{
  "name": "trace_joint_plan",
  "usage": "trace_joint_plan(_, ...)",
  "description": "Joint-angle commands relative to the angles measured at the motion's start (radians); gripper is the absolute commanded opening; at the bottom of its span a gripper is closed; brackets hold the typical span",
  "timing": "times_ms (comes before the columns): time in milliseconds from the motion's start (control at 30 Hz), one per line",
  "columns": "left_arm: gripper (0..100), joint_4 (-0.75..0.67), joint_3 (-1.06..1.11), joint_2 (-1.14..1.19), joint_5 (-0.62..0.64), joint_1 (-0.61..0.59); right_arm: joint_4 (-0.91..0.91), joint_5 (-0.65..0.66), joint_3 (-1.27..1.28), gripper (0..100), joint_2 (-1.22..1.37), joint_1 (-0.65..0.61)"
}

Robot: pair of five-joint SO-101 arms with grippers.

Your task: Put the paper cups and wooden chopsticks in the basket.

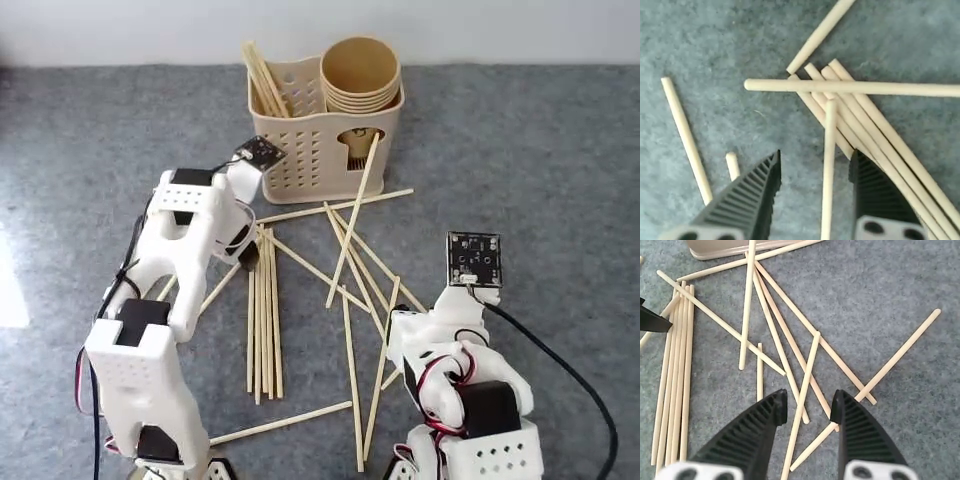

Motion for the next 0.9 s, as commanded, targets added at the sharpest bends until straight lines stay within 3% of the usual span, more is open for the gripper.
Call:
trace_joint_plan(0, 21, 0.029, -0.048, -0.058, 0.055, 0.015, -0.024, -0.009, -0.006, 16.2, -0.004, 0.010)
trace_joint_plan(167, 22, 0.117, -0.048, -0.080, 0.172, 0.077, -0.024, -0.009, -0.006, 16.2, -0.004, 0.010)
trace_joint_plan(433, 22, 0.095, -0.048, -0.072, 0.353, 0.135, -0.019, -0.009, -0.006, 16.2, -0.004, 0.013)
trace_joint_plan(867, 22, 0.018, -0.062, 0.044, 0.377, 0.061, -0.018, -0.009, -0.006, 16.2, -0.010, 0.012)
